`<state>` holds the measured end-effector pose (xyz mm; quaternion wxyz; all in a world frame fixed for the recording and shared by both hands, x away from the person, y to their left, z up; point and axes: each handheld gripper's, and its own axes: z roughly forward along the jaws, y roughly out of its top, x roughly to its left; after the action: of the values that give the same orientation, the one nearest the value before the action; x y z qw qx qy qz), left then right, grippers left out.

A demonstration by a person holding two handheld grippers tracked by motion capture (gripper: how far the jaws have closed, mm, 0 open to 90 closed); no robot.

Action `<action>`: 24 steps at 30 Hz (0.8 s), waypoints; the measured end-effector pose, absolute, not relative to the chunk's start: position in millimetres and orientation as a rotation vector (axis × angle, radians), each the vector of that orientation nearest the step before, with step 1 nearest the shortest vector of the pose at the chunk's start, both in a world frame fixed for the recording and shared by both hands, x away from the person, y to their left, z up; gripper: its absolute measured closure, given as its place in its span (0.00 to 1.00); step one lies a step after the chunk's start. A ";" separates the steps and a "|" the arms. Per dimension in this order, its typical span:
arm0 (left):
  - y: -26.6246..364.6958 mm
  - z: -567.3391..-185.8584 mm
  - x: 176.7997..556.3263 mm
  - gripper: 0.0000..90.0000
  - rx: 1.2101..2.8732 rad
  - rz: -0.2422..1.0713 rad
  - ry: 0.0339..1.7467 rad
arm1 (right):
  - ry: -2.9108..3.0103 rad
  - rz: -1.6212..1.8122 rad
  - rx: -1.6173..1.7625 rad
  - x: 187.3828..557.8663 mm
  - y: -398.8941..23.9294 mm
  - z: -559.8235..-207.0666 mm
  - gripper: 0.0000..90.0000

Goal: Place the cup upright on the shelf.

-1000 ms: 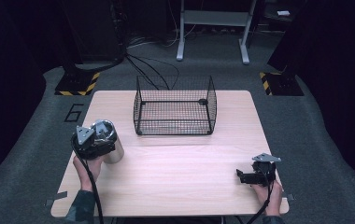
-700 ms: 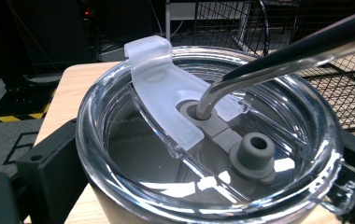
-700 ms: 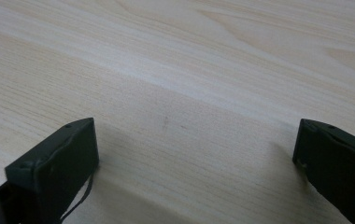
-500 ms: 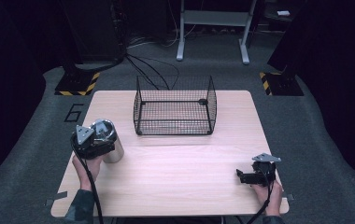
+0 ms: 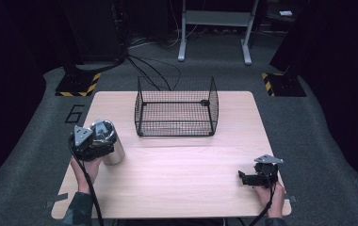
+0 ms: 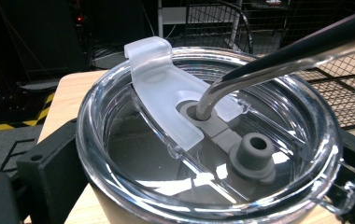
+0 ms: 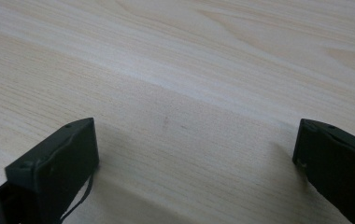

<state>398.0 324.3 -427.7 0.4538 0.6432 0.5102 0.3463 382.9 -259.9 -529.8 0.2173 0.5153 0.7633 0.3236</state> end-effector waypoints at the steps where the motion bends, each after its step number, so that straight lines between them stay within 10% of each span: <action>1: 324.5 -426.3 397.0 0.04 1.595 0.853 1.254 | 2.114 0.896 1.427 382.9 -259.9 -529.8 0.00; 24: 305.9 -399.2 387.9 0.04 1.623 0.819 1.159 | 2.116 0.895 1.428 382.7 -260.0 -529.7 0.00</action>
<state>387.9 305.9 -399.2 0.4731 0.6630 0.4738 0.3348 382.7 -260.0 -529.7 0.2164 0.5155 0.7636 0.3231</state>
